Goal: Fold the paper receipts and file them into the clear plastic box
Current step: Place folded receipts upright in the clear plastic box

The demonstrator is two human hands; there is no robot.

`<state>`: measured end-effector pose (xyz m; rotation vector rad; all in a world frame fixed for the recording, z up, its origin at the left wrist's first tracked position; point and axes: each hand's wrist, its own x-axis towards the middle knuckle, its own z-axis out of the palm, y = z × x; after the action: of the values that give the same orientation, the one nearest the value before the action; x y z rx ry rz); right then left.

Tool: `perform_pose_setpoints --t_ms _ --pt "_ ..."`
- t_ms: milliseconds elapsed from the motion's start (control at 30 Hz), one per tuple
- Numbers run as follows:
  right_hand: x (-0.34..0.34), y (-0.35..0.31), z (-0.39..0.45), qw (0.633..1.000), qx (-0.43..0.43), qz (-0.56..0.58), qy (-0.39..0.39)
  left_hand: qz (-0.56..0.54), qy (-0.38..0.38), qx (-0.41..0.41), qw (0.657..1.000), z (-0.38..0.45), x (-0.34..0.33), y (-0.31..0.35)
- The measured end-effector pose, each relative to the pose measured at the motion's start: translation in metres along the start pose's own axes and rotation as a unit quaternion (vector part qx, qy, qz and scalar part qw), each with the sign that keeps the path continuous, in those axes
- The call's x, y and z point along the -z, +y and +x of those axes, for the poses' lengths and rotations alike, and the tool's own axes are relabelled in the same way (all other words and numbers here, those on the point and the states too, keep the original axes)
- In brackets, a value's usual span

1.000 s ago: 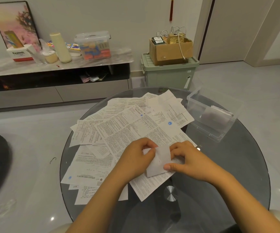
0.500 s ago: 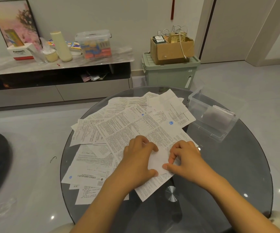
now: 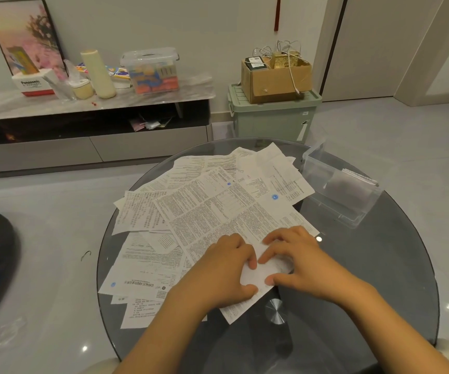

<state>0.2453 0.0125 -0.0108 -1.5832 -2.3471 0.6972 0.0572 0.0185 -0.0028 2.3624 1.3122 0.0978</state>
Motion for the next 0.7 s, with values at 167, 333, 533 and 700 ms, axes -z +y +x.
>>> perform_pose_setpoints --t_ms 167,333,533,700 --pt "0.0022 -0.0001 0.0008 0.999 0.023 -0.032 -0.025 0.013 0.004 -0.011 1.0 0.0011 -0.0001 0.0005" --pt "0.001 0.0013 -0.0003 0.998 0.047 -0.047 -0.008 0.004 0.004 -0.017 1.0 0.0005 0.001 -0.0007" --pt "0.0032 -0.0006 -0.0028 0.999 0.032 0.008 0.016 -0.016 0.007 -0.011 1.0 0.0013 0.0033 -0.0003" --pt "-0.0062 -0.0031 0.002 0.997 -0.005 0.045 0.066 -0.036 0.056 0.04 0.997 0.0088 0.0064 0.0002"
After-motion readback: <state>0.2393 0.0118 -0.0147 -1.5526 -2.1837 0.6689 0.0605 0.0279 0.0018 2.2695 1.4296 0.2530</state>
